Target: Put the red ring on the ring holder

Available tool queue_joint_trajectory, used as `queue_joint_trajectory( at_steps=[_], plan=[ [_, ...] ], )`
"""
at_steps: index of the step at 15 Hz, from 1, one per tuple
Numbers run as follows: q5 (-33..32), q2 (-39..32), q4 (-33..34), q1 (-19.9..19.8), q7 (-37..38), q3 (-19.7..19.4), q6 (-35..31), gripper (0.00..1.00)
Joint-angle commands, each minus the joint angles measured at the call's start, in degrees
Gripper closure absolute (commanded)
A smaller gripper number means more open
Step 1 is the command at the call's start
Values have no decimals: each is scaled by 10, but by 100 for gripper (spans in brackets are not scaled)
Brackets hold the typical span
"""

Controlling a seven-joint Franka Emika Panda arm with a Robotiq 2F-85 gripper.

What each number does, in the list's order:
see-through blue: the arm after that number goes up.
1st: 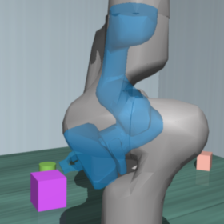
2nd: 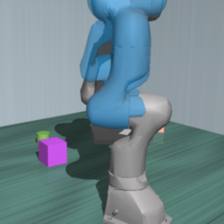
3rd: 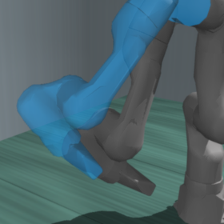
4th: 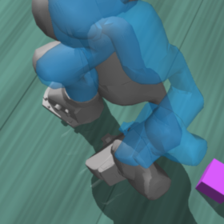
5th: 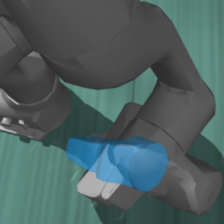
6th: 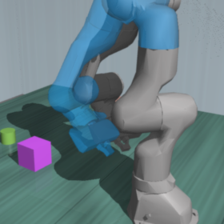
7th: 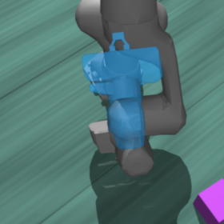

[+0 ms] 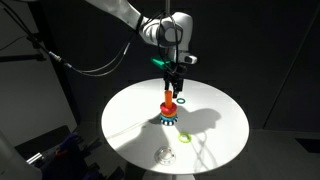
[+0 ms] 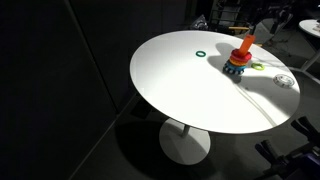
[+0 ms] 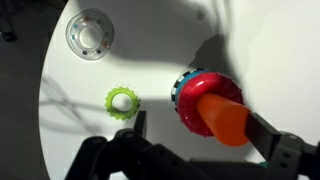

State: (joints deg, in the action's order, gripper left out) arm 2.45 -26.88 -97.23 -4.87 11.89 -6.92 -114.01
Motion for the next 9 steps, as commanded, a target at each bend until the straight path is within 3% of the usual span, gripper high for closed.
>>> queue_joint_trajectory(
  at_steps=[1, 9],
  plan=[
    [-20, 32, -30, 7, -7, 1, -2, 0],
    [-45, 89, -96, 29, -11, 14, 40, 0]
  ],
)
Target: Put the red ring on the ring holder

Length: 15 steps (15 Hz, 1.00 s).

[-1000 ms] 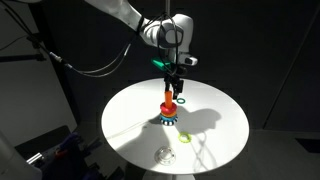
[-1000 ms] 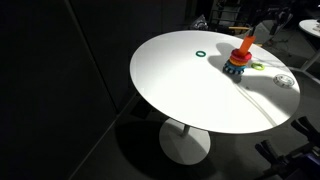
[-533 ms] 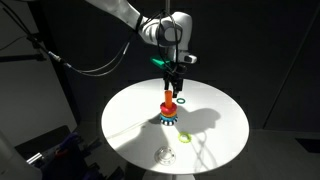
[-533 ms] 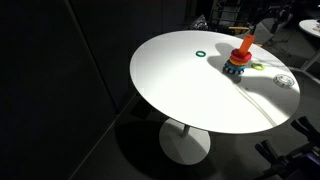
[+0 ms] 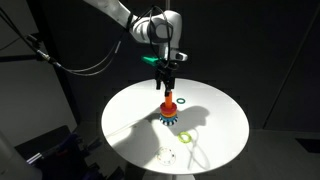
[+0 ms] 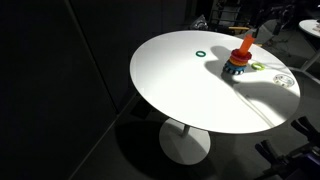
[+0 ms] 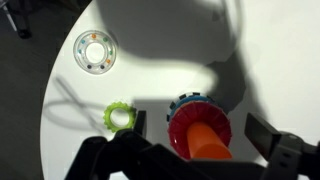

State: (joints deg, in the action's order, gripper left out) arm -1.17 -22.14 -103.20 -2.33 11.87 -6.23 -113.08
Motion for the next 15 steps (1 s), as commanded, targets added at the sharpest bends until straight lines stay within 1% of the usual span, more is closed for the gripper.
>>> queue_joint_trajectory(
  at_steps=[1, 5, 8, 12, 15],
  plan=[
    [-6, 49, -42, 3, -16, 10, 47, 0],
    [1, 80, -51, 1, -44, 19, 141, 0],
    [-5, 108, -63, 3, -40, 20, 183, 0],
    [-12, 160, -96, 6, -26, 23, 194, 0],
    [-13, 205, -129, 7, -17, 26, 184, 0]
  ],
)
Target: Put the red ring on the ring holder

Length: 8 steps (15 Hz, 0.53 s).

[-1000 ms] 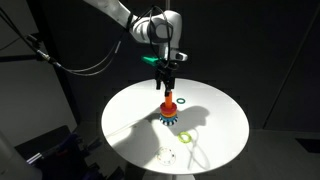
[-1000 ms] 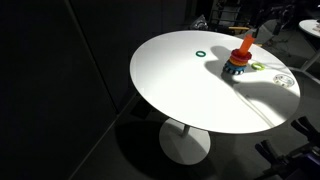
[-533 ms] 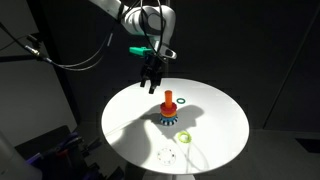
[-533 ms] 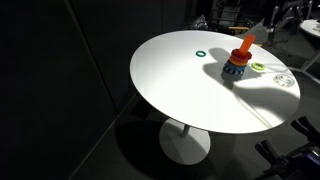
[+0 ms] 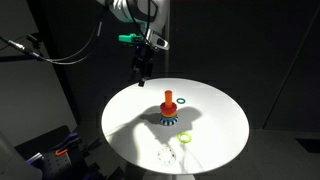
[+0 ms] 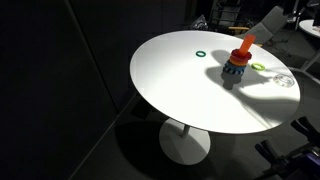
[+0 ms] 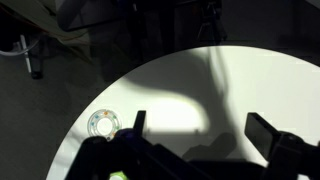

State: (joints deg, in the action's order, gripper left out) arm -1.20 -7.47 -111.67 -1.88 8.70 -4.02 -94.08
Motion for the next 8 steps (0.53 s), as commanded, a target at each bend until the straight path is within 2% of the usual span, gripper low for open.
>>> queue_joint_trajectory(
  at_steps=[1, 8],
  plan=[
    [-14, 75, -56, 2, 17, 6, -9, 0],
    [-38, 185, -142, -3, 53, 18, -76, 0]
  ],
)
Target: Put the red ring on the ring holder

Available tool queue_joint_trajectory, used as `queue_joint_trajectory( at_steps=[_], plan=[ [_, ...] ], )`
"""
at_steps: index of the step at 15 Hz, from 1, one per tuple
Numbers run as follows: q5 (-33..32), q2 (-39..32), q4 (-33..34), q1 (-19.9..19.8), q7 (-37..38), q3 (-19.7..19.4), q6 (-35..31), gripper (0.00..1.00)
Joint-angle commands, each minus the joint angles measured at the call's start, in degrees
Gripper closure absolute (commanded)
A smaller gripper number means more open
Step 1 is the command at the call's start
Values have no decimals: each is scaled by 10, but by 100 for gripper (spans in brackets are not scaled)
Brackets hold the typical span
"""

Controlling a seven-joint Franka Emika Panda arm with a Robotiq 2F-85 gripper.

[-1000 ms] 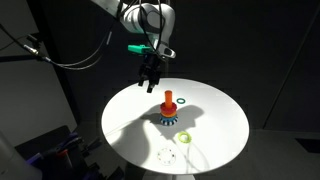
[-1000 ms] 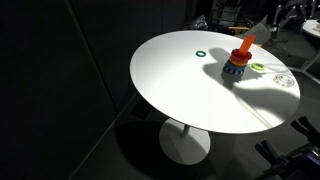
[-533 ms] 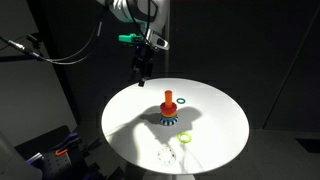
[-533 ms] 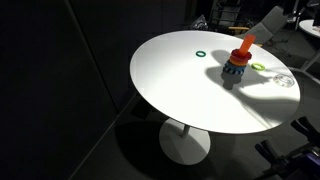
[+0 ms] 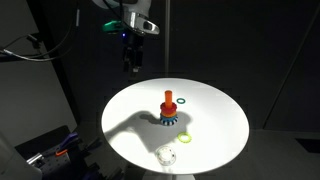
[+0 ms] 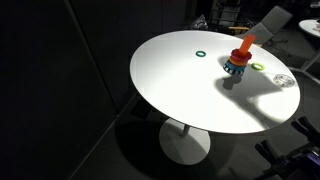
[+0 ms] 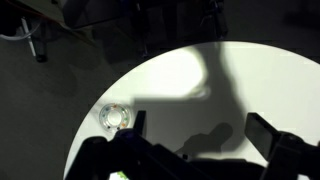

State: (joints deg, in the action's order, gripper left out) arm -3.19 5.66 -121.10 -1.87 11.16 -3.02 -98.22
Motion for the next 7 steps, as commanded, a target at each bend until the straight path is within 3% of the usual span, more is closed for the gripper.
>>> queue_joint_trajectory(
  at_steps=[1, 7],
  plan=[
    [-22, 66, -58, -4, 34, 10, -44, 0],
    [-12, 47, -42, -5, 20, 10, -34, 0]
  ],
)
